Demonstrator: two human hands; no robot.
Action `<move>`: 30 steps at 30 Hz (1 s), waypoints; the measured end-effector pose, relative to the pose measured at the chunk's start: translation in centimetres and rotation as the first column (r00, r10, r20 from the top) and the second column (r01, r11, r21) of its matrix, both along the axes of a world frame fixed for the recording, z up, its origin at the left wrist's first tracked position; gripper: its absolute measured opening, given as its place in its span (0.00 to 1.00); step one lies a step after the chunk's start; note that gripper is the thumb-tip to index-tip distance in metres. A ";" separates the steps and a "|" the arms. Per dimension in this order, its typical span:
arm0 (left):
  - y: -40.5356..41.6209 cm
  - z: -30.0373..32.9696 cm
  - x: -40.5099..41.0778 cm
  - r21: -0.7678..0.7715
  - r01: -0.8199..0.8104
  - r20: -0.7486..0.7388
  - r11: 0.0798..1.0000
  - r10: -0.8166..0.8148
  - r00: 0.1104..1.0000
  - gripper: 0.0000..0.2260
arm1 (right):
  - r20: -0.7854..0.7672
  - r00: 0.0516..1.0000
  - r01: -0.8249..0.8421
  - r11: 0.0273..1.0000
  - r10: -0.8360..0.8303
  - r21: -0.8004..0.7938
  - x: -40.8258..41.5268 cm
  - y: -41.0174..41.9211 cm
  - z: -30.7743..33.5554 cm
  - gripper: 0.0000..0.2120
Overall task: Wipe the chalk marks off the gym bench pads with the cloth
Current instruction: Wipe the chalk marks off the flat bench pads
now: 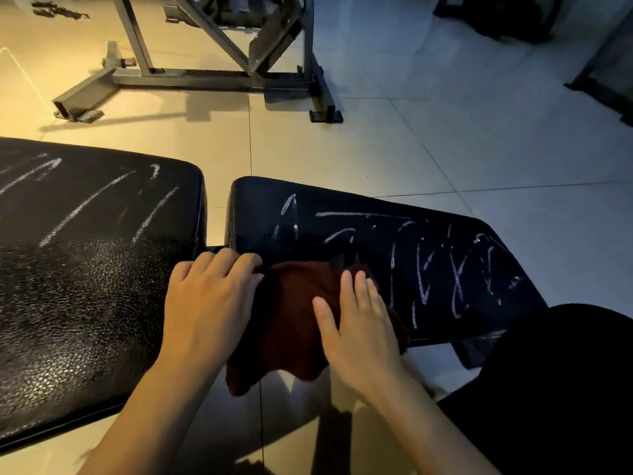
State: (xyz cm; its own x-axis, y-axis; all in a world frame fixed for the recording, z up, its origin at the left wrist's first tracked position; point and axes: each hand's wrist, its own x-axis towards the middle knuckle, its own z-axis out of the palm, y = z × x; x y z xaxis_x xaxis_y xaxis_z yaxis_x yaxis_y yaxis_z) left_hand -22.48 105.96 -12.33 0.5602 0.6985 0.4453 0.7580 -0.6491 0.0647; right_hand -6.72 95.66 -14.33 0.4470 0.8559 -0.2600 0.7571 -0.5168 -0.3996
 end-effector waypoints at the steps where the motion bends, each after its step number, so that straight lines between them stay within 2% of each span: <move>1: 0.1 0.0 0.2 -0.002 -0.014 0.003 1.000 0.014 1.000 0.11 | 0.005 1.000 -0.022 1.000 0.022 -0.017 0.1 -0.3 -0.1 0.34; 7: 0.1 -0.1 -0.3 -0.105 -0.057 0.061 0.993 0.063 0.996 0.14 | 0.004 1.000 0.014 0.997 -0.014 -0.076 4.9 5.3 -0.3 0.37; 9: 0.0 0.1 -0.5 -0.139 -0.035 0.076 0.990 0.046 0.996 0.14 | 0.044 0.999 0.006 0.999 -0.004 -0.045 3.8 4.3 -0.7 0.36; 11: 0.0 0.7 -0.5 -0.194 0.029 0.151 0.981 0.000 0.989 0.14 | 0.064 0.998 -0.019 1.000 0.018 0.010 1.6 2.1 -0.9 0.34; 15: -0.5 2.6 -1.7 -0.271 0.088 0.323 0.959 0.005 0.946 0.08 | 0.018 0.993 -0.117 0.989 0.116 0.085 -2.6 0.0 -0.2 0.29; 19: -0.7 4.2 -5.1 -0.250 0.032 0.378 0.968 0.067 0.923 0.08 | -0.017 0.950 -0.302 0.933 0.312 0.195 -6.7 3.1 1.7 0.27; 21: -0.6 4.1 -6.5 -0.248 -0.027 0.371 0.968 0.120 0.921 0.09 | 0.019 0.940 -0.337 0.918 0.341 0.209 -8.2 4.3 2.1 0.27; 24: -0.8 2.9 -7.3 -0.305 -0.051 0.363 0.951 0.165 0.917 0.05 | 0.057 0.963 -0.269 0.943 0.263 0.195 -8.0 4.7 1.4 0.29; 26: -1.0 2.3 -7.5 -0.336 -0.043 0.366 0.941 0.172 0.915 0.03 | 0.052 0.992 -0.121 0.983 0.115 0.135 -6.2 4.4 0.6 0.31; 28: -1.2 2.0 -7.4 -0.336 0.007 0.367 0.942 0.124 0.922 0.03 | 0.059 0.997 0.040 0.998 -0.043 0.053 -4.0 3.5 0.0 0.34; 30: -1.5 1.8 -7.0 -0.302 0.044 0.285 0.952 0.047 0.957 0.03 | 0.056 0.990 0.129 0.992 -0.129 0.011 -2.8 2.0 -0.4 0.34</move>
